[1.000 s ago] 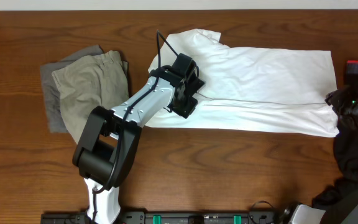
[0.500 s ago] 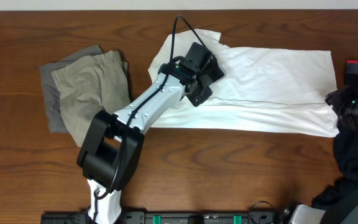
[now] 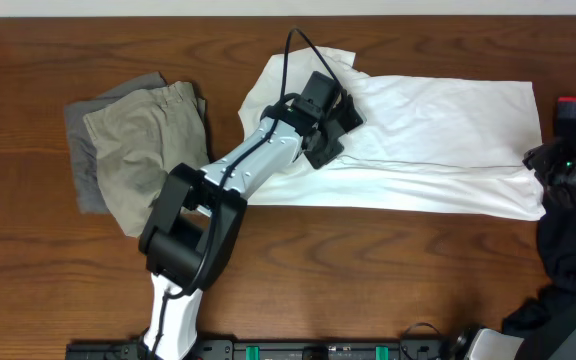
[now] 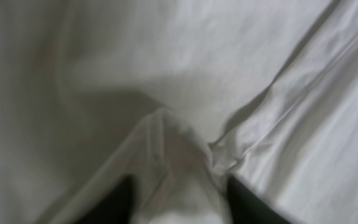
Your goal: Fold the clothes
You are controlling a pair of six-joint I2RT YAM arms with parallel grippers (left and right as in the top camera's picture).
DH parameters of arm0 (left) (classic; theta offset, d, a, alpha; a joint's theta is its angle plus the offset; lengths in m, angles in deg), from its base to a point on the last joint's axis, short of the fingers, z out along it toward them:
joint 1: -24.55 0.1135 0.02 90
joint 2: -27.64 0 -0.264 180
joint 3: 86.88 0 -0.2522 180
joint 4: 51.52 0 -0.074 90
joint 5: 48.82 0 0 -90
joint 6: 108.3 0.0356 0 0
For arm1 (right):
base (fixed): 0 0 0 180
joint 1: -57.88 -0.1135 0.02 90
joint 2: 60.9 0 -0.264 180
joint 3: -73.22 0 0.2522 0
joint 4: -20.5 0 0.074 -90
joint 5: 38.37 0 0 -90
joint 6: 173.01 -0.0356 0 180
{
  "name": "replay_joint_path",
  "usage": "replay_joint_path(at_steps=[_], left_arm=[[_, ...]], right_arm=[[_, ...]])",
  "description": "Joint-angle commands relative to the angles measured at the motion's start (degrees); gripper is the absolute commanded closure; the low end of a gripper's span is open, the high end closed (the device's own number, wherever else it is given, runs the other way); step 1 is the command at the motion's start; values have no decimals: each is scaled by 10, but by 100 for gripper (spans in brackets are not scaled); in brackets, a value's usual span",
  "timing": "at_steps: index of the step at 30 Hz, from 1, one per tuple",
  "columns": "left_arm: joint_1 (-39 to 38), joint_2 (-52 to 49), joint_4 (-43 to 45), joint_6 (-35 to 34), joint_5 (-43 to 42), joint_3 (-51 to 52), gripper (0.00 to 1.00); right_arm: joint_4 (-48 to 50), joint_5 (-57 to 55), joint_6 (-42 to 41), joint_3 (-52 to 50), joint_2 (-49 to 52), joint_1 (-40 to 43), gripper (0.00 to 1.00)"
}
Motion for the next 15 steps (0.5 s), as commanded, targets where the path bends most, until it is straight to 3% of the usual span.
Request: replay_joint_path(at_steps=[1,4,8,11,15], left_arm=[[2,3,-2,-34,38,-7,20],[2,26,-15,-86,92,-14,0],[12,76,-59,-117,106,-42,2],[37,109,-67,-202,104,-69,2],[85,111,-60,-244,22,-114,2]], right_arm=[[-1,-2,8,0,2,-8,47],[3,-2,8,0,2,-8,46],[26,5,21,0,2,-11,43],[49,36,42,0,2,-22,39],[76,54,58,1,4,-52,40]])
